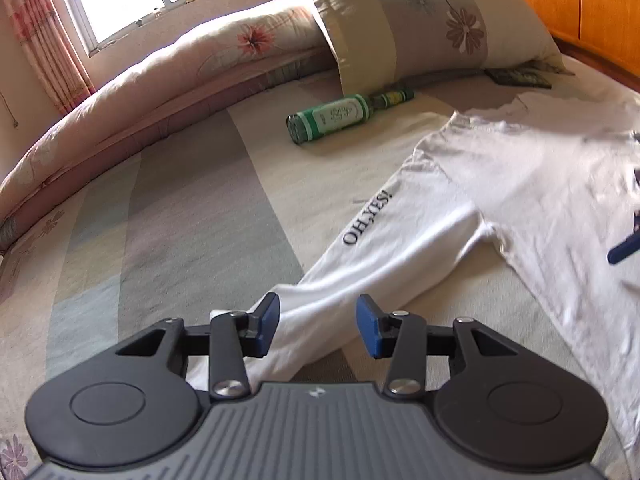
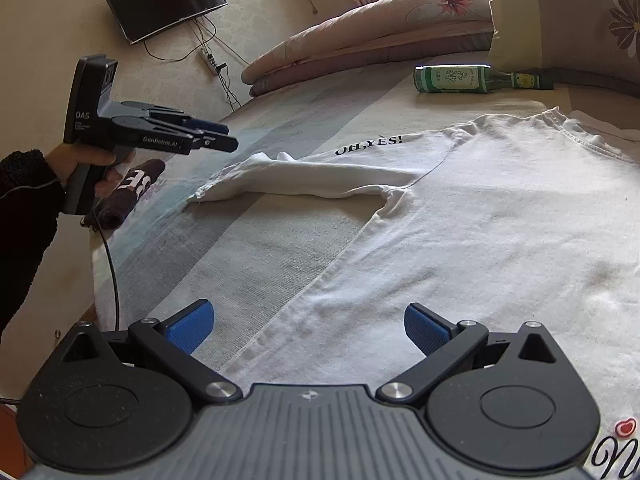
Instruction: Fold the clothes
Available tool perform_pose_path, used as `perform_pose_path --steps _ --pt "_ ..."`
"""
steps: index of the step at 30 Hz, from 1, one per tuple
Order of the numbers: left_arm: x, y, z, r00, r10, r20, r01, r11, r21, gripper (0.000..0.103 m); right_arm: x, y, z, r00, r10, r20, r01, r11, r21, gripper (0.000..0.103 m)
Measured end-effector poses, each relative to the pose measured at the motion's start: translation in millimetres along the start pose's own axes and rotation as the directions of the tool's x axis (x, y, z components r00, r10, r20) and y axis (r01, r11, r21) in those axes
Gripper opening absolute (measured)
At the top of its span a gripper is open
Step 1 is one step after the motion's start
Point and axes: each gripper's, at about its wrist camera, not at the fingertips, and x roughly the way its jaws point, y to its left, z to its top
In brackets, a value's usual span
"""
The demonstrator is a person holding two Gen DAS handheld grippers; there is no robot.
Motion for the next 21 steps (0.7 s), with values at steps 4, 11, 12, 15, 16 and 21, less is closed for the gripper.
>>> perform_pose_path --steps 4,11,12,15,16,21 --pt "19 -9 -36 0.994 -0.036 -0.100 0.038 0.999 0.017 0.044 1 0 0 1.000 0.000 -0.001 0.000 1.000 0.003 0.103" --pt "45 -6 -41 0.998 -0.045 -0.045 0.045 0.999 0.009 0.046 8 -2 -2 0.999 -0.026 -0.023 0.026 1.000 -0.003 0.103" --pt "47 -2 -39 0.999 -0.034 -0.041 0.035 0.999 0.009 0.045 9 -2 -2 0.999 -0.030 -0.027 0.030 1.000 -0.002 0.103" --pt "52 6 -35 0.999 -0.016 -0.034 0.016 1.000 0.012 0.045 10 -3 -3 0.999 -0.029 -0.031 0.029 1.000 0.003 0.103" --pt "54 8 -34 0.999 -0.013 -0.033 0.014 1.000 0.014 0.045 10 -3 -3 0.999 -0.027 -0.031 0.027 1.000 0.002 0.103" --pt "69 20 -29 0.999 -0.031 -0.024 0.030 0.999 -0.016 0.046 13 -2 -5 0.998 -0.037 -0.044 0.036 0.999 -0.011 0.103"
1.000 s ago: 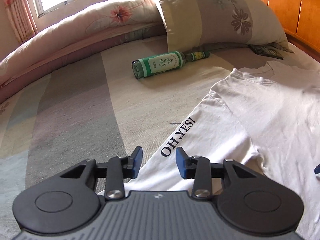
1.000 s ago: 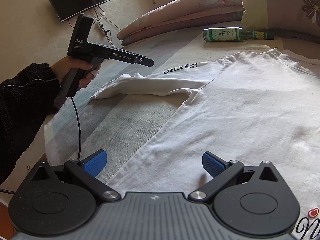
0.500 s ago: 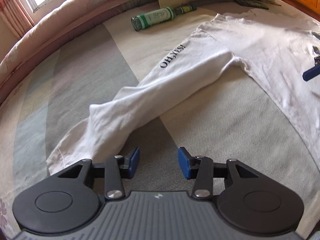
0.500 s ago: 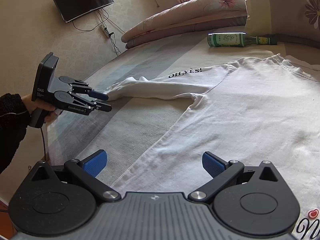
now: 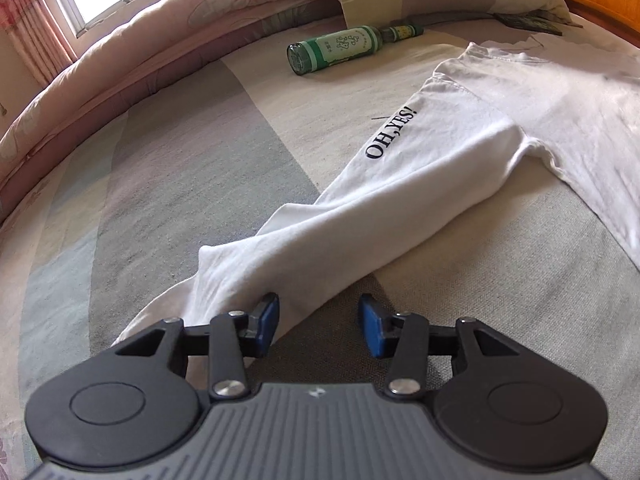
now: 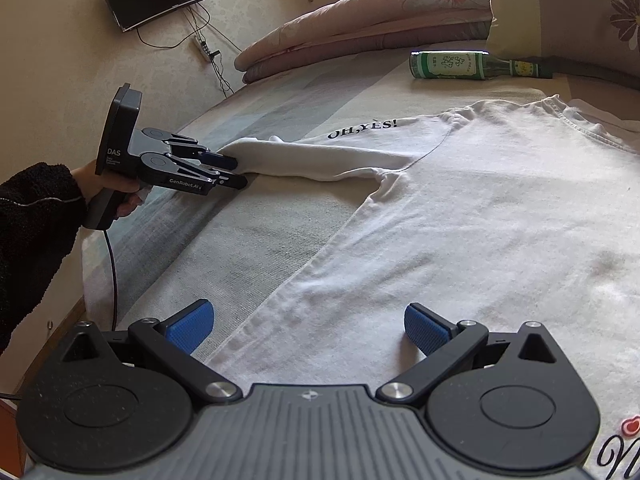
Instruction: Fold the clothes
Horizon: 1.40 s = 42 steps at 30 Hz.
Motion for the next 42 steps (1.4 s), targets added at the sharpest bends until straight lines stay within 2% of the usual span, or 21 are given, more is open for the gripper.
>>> perform_pose_path --steps 4,5,7,9,12,18,20,22,25,27,28,29,30,32,33,36,38,39,40,41,42 --pt "10 15 1 0.998 -0.055 0.002 0.055 0.994 -0.090 0.046 -1 -1 0 1.000 0.000 0.000 0.000 1.000 0.003 0.103" --pt "12 19 1 0.998 -0.070 0.006 0.070 0.990 -0.119 0.044 -1 -1 0 1.000 -0.001 0.000 0.001 1.000 0.004 0.103" --pt "11 19 0 0.998 -0.057 0.014 0.058 0.988 -0.141 0.030 -1 -1 0 1.000 -0.003 0.001 0.003 1.000 0.007 0.103" --pt "6 11 0 0.999 -0.033 0.011 0.034 0.994 -0.106 0.003 -2 -2 0 1.000 -0.003 0.001 0.003 1.000 0.013 0.103" --pt "-5 -1 -1 1.000 -0.017 0.004 0.017 0.999 -0.048 0.001 -3 -2 1 1.000 -0.002 0.003 0.002 1.000 0.017 0.103" --pt "-39 -18 -12 0.997 -0.074 -0.030 0.073 0.997 -0.021 0.002 -3 -3 2 1.000 -0.002 0.010 0.001 1.000 0.027 0.103" --pt "-48 -22 -16 0.995 -0.082 -0.051 0.081 0.997 -0.013 0.006 -3 -3 2 1.000 -0.005 0.009 0.005 1.000 0.027 0.103" --pt "-54 -17 -22 0.995 -0.082 -0.062 0.080 0.996 -0.040 0.008 -2 -4 2 1.000 -0.008 0.008 0.008 1.000 0.028 0.103" --pt "-63 -5 -32 0.995 -0.081 -0.059 0.074 0.992 -0.107 0.016 -2 -4 2 1.000 -0.010 0.009 0.010 0.999 0.030 0.103" --pt "-71 12 -40 0.997 -0.072 -0.011 0.068 0.976 -0.206 0.024 -2 -5 2 1.000 -0.011 0.011 0.011 0.999 0.035 0.103" --pt "-74 23 -46 0.998 -0.058 0.014 0.060 0.959 -0.278 0.027 -3 -6 2 1.000 -0.011 0.011 0.011 0.999 0.038 0.103" --pt "-77 35 -53 0.999 -0.032 0.036 0.043 0.930 -0.365 0.031 -3 -6 2 1.000 -0.011 0.012 0.011 0.999 0.038 0.103" --pt "-77 48 -61 0.999 -0.010 0.049 0.031 0.887 -0.461 0.033 -3 -6 2 1.000 -0.011 0.013 0.011 0.999 0.038 0.103" --pt "-76 72 -79 0.998 0.030 0.062 0.017 0.768 -0.640 0.037 -4 -6 2 1.000 -0.011 0.015 0.011 0.999 0.038 0.103" --pt "-75 84 -88 0.997 0.050 0.066 0.013 0.694 -0.720 0.043 -4 -6 2 1.000 -0.009 0.015 0.009 0.999 0.038 0.103" --pt "-64 108 -122 0.992 0.036 0.119 0.091 0.436 -0.895 0.044 -4 -7 3 1.000 -0.008 0.018 0.007 0.999 0.042 0.103" --pt "-52 116 -139 0.992 0.042 0.118 0.100 0.311 -0.945 0.044 -5 -8 3 1.000 -0.009 0.022 0.008 0.999 0.046 0.103" --pt "-47 119 -146 0.989 0.057 0.137 0.117 0.268 -0.956 0.044 -5 -8 3 1.000 -0.008 0.023 0.007 0.999 0.048 0.103" --pt "-44 121 -149 0.984 0.079 0.160 0.137 0.237 -0.962 0.045 -5 -8 3 1.000 -0.007 0.024 0.006 0.999 0.051 0.103" --pt "-41 123 -151 0.980 0.097 0.172 0.148 0.216 -0.965 0.045 -5 -9 3 1.000 -0.008 0.024 0.006 0.999 0.053 0.103" --pt "-36 126 -151 0.976 0.117 0.182 0.155 0.206 -0.966 0.045 -5 -9 3 1.000 -0.009 0.023 0.007 0.998 0.055 0.103"
